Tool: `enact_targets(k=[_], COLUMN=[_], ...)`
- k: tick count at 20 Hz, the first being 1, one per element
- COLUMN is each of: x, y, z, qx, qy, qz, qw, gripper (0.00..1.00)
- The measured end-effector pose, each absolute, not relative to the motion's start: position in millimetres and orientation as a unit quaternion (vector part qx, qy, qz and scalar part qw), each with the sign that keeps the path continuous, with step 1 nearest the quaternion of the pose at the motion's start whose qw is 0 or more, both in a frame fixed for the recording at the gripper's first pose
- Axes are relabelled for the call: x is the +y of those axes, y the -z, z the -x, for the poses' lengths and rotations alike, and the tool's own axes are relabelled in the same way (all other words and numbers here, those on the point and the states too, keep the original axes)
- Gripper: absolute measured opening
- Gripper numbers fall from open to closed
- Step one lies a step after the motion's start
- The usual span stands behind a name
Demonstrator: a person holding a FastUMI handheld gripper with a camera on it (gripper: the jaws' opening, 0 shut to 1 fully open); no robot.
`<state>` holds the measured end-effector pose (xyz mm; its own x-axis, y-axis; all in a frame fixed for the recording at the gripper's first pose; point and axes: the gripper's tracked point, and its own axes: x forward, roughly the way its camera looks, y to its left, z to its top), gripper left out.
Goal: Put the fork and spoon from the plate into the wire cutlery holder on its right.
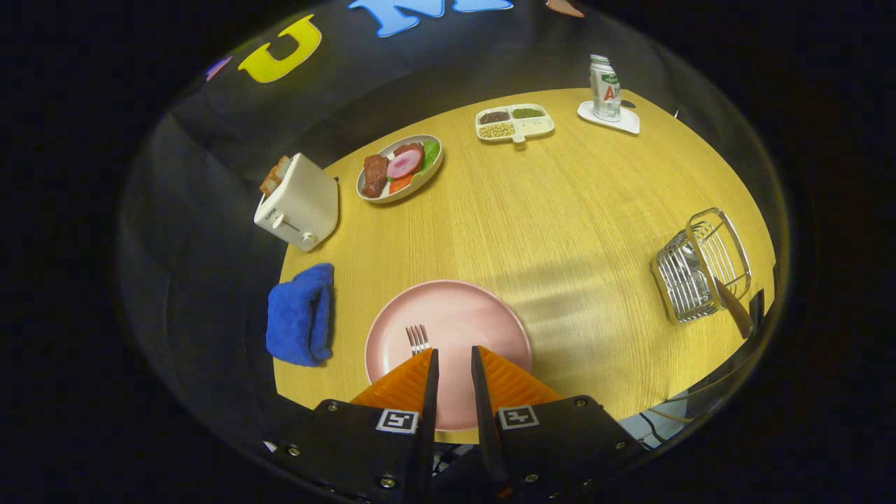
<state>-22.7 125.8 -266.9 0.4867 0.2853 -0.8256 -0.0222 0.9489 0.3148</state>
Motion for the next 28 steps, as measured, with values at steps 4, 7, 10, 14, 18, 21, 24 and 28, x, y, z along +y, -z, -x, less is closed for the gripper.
enact_targets(k=[4,7,10,14,18,21,24,28], x=[149.5,163.2,173.4,183.3,183.8,185.0,183.0,180.1], y=[289.5,303.9,318.3,332.0,345.9,355.4,366.2,368.6], z=[38.3,48.3,54.8,62.8,66.4,71.1,76.9,77.0], qx=[0.526,0.542,0.557,0.577,0.589,0.600,0.609,0.616], qy=[-0.119,-0.136,-0.146,-0.151,-0.147,-0.147,-0.146,-0.144], qz=[-0.103,-0.085,-0.071,-0.068,-0.055,-0.050,-0.036,-0.035], qw=[0.836,0.825,0.814,0.800,0.792,0.785,0.779,0.774], gripper=[0.28,0.27,0.27,0.27,0.27,0.28,0.27,0.27])
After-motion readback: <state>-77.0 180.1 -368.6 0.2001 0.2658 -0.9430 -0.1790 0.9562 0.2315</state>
